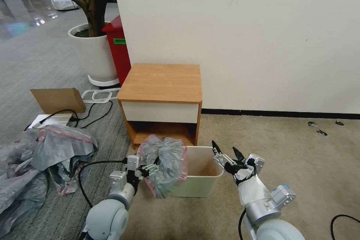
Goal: Pick up the garbage bag from the table and place it over the trash can.
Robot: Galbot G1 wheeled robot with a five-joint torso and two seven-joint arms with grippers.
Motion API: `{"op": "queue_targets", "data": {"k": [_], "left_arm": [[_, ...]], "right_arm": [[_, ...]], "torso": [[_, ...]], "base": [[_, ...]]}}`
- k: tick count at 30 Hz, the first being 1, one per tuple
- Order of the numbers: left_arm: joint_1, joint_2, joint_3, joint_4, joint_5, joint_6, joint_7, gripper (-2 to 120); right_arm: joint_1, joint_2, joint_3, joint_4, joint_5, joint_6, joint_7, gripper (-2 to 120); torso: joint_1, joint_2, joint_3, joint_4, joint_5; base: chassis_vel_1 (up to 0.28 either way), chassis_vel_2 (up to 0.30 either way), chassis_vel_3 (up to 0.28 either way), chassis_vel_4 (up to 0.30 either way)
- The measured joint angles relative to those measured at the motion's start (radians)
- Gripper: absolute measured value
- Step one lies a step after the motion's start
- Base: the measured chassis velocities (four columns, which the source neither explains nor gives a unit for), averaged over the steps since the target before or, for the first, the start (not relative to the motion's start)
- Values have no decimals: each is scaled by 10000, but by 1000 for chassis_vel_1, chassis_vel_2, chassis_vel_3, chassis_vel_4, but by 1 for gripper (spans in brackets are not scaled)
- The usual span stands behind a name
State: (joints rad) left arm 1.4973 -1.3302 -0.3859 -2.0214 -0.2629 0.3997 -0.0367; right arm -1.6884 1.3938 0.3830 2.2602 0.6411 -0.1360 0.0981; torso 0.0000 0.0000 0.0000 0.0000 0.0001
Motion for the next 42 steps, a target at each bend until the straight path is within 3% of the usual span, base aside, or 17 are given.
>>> {"op": "queue_targets", "data": {"k": [14, 18, 29, 36, 42], "left_arm": [[31, -54, 476, -186, 161, 83, -105, 100], [-100, -74, 670, -252, 138, 151, -408, 100], [279, 27, 430, -1326, -178, 412, -777, 100], [59, 141, 272, -1175, -515, 935, -1134, 100], [-382, 278, 551, -979, -839, 1596, -1482, 93]], "right_arm": [[-10, 15, 24, -72, 0, 67, 19, 100], [-14, 33, 4, -128, -54, 145, 18, 100], [11, 76, 22, -253, -65, 161, 10, 100], [23, 110, 6, -371, -73, 165, -13, 100], [4, 125, 17, -358, -107, 190, -15, 100]], "torso": [[0, 0, 0, 1, 0], [1, 0, 0, 0, -1], [0, 0, 0, 2, -1], [0, 0, 0, 1, -1], [0, 0, 0, 0, -1]], "base": [[0, 0, 0, 0], [0, 0, 0, 0], [0, 0, 0, 0], [0, 0, 0, 0], [0, 0, 0, 0]]}}
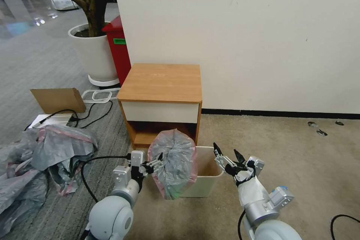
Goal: Pick up the garbage bag from the table and place it over the trash can.
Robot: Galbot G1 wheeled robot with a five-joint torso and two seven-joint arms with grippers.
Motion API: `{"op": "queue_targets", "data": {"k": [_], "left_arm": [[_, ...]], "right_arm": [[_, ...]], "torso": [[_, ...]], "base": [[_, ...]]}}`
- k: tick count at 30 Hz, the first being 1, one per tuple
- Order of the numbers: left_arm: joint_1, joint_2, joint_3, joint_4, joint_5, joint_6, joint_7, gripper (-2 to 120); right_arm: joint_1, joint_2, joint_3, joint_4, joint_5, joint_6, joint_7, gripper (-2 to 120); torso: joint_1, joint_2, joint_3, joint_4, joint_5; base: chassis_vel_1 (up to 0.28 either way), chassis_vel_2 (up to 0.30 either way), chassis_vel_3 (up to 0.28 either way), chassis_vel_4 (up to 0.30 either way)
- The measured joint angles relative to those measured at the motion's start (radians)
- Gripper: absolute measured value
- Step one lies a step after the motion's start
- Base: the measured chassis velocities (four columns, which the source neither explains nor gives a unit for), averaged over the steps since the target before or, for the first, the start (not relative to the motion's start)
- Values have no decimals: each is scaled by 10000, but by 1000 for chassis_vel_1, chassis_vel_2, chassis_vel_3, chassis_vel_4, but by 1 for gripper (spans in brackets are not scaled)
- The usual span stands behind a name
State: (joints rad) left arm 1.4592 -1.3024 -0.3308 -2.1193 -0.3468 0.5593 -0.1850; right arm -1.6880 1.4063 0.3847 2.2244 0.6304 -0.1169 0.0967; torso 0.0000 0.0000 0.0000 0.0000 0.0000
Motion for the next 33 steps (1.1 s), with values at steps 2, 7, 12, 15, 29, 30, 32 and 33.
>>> {"op": "queue_targets", "data": {"k": [2, 7, 12, 15, 29, 30, 32, 33], "left_arm": [[-122, 10, 46, 57, -88, 116, -151, 93], [-363, 59, 107, 249, -203, 242, -317, 83], [-552, 79, 202, 450, -202, 447, -367, 77], [-629, 75, 326, 541, -190, 466, -367, 75], [-835, -58, 637, 885, -151, 566, -358, 67], [-855, -64, 656, 911, -153, 579, -358, 64], [-886, -74, 680, 953, -156, 612, -358, 59], [-905, -84, 695, 991, -157, 630, -358, 56]], "right_arm": [[-4, 6, 0, 12, -13, 21, 0, 100], [-21, 20, 8, 24, -60, 84, -1, 100], [-41, 21, 23, 25, -82, 121, 0, 100], [-51, 22, 23, 33, -94, 141, -1, 100], [-104, 64, 66, 36, -124, 209, 11, 100], [-115, 68, 75, 36, -125, 217, 13, 100], [-122, 70, 87, 35, -126, 221, 16, 100], [-123, 71, 96, 36, -126, 223, 18, 100]], "torso": [[0, 0, 0, 0, 0], [0, 0, 0, 0, 0], [0, 0, 0, 0, 0], [0, 0, 0, 0, 0], [0, 0, 0, 0, 1], [0, 0, 0, 0, 0], [0, 0, 0, 0, 1], [0, 0, 0, 0, 1]], "base": [[0, 0, 0, 0], [0, 0, 0, 0], [0, 0, 0, 0], [0, 0, 0, 0], [0, 0, 0, 0], [0, 0, 0, 0], [0, 0, 0, 0], [0, 0, 0, 0]]}}
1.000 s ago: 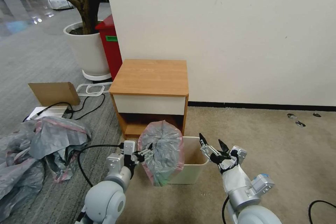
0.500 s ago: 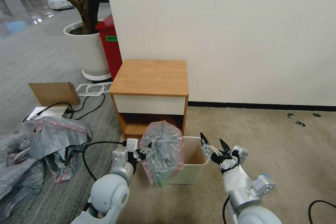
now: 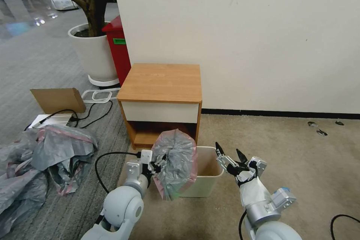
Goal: Pick up the garbage bag from the table and place it over the trash can.
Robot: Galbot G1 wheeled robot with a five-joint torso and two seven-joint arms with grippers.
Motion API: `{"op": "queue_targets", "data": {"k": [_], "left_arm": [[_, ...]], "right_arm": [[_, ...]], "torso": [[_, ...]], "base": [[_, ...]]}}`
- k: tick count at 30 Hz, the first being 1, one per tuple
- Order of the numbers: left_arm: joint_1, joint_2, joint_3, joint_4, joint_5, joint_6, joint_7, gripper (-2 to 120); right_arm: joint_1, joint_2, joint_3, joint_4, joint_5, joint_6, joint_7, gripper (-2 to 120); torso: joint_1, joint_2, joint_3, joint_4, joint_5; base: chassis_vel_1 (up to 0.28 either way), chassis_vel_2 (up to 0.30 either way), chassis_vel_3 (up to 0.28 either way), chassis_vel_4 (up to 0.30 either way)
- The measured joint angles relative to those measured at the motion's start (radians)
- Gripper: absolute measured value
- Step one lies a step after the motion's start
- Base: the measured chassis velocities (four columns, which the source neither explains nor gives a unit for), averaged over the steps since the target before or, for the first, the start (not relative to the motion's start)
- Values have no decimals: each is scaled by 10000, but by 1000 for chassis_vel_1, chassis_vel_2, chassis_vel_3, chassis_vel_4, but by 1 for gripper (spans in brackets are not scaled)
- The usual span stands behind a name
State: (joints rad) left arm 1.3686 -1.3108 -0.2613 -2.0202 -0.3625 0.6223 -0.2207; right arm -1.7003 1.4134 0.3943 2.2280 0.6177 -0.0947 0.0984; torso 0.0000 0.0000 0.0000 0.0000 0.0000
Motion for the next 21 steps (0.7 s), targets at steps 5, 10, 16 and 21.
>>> {"op": "queue_targets", "data": {"k": [5, 10, 16, 21], "left_arm": [[-89, -88, 152, 245, -2, 49, -23, 40], [-101, -107, 191, 311, -3, 60, -30, 39], [-112, -142, 272, 392, -2, 133, -91, 39], [-135, -164, 349, 399, -11, 290, -273, 34]], "right_arm": [[-23, 11, 33, -4, 0, 8, 9, 100], [-30, 14, 52, -4, 0, 10, 9, 100], [-61, 17, 92, -6, 0, 22, 10, 100], [-75, 19, 114, -33, 0, 46, 10, 100]], "torso": [[0, 0, 0, -1, 0], [0, 0, 0, 0, 0], [0, 0, 0, 0, 0], [0, 0, 0, 0, 1]], "base": [[0, 0, 0, 0], [0, 0, 0, 0], [0, 0, 0, 0], [0, 0, 0, 0]]}}
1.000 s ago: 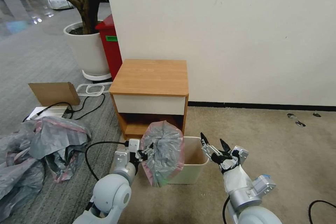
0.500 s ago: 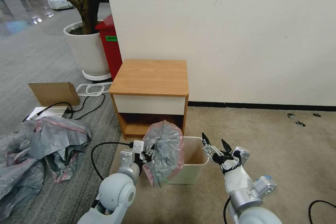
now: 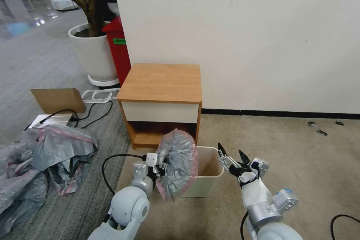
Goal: Pick up the garbage bag from the table and place it over the trash can.
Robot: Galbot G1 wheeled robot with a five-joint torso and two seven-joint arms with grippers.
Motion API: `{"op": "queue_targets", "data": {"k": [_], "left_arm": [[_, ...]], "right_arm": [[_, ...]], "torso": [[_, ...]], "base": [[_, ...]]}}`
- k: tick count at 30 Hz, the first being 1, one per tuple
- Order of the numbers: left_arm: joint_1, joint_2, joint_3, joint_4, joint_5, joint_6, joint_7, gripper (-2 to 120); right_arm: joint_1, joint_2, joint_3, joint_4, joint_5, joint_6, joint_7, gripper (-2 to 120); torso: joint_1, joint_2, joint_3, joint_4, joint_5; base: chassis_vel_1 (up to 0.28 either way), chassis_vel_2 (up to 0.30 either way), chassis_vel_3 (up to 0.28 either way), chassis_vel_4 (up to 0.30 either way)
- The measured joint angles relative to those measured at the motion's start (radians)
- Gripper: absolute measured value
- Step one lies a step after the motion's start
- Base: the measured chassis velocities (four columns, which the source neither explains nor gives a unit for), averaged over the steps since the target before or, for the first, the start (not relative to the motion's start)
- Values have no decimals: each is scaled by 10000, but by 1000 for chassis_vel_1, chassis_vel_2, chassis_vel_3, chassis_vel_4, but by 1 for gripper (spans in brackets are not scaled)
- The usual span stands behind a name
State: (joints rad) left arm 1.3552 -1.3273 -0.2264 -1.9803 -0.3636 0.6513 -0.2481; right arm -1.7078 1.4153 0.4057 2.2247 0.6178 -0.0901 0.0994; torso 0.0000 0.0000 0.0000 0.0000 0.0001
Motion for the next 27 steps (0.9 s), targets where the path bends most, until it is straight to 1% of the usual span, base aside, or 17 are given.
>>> {"op": "queue_targets", "data": {"k": [1, 2, 3, 4, 7, 8, 13, 15, 16, 18, 19, 20, 21, 23, 24, 25, 27], "left_arm": [[-21, -3, 35, -14, -28, 87, -94, 33], [-49, -11, 84, -25, -63, 181, -221, 27], [-65, -19, 108, -34, -78, 271, -320, 24], [-65, -19, 108, -34, -78, 271, -320, 24], [-75, -28, 166, -54, -148, 392, -534, 11], [-77, -32, 173, -55, -155, 390, -576, 9], [-78, -34, 216, -53, -158, 195, -635, 9], [-34, -31, 248, -53, -161, -159, -659, 9], [46, -4, 266, -92, -163, -659, -658, 9], [60, 2, 266, -102, -163, -737, -653, 9], [209, 69, 238, -271, -172, -1341, -521, 9], [350, 132, 147, -430, -174, -1718, -311, 9], [466, 169, 23, -578, -174, -1931, -91, 9], [651, 197, -174, -880, -189, -2185, 254, 9], [651, 197, -174, -880, -189, -2185, 254, 9], [779, 214, -295, -1104, -213, -2369, 470, 9], [937, 245, -442, -1406, -243, -2524, 727, 9]], "right_arm": [[-5, 1, 2, -5, 0, 4, 0, 100], [-12, 3, 2, -10, 1, 11, 0, 100], [-21, 4, 2, -17, 1, 20, 0, 100], [-21, 4, 2, -17, 1, 20, 0, 100], [-61, 9, -1, -22, -5, 46, 0, 100], [-77, 11, -2, -25, -16, 56, -2, 100], [-86, 13, -6, -16, -64, 64, -13, 100], [-91, 8, -5, 69, -186, 63, -49, 100], [-102, -7, -7, 182, -321, 34, -168, 100], [-106, -10, -8, 199, -340, 26, -199, 100], [-137, -57, -23, 342, -494, -102, -509, 100], [-167, -127, -92, 471, -580, -292, -834, 100], [-183, -182, -172, 550, -608, -460, -1114, 100], [-169, -269, -298, 634, -661, -800, -1664, 100], [-169, -269, -298, 634, -661, -800, -1664, 100], [-82, -320, -390, 649, -720, -1052, -2041, 100], [148, -358, -592, 649, -745, -1397, -2277, 100]], "torso": [[-1, 0, 0, 0, 1], [0, 0, 0, 0, 0], [0, 0, 0, -1, 0], [0, 0, 0, -1, 0], [0, 0, 0, 0, -1], [0, 0, 0, -2, -4], [0, 0, 1, -2, -3], [0, 0, 1, -2, -2], [0, 0, 1, -2, -2], [0, 0, 0, -2, -2], [0, 0, 1, -1, -2], [0, 0, 1, -1, -2], [0, -1, 1, 0, -1], [0, 0, 1, 0, -2], [0, 0, 1, 0, -2], [0, 0, 0, 0, -2], [0, 0, 0, 0, -2]], "base": [[0, 0, 0, 0], [0, 0, 0, 0], [0, 0, 0, 0], [0, 0, 0, 0], [0, 0, 0, 0], [0, 0, 0, 0], [0, 0, 0, 0], [0, 0, 0, 0], [0, 0, 0, 0], [0, 0, 0, 0], [0, 0, 0, 0], [0, 0, 0, 0], [0, 0, 0, 0], [0, 0, 0, 0], [0, 0, 0, 0], [0, 0, 0, 0], [0, 0, 0, 0]]}}
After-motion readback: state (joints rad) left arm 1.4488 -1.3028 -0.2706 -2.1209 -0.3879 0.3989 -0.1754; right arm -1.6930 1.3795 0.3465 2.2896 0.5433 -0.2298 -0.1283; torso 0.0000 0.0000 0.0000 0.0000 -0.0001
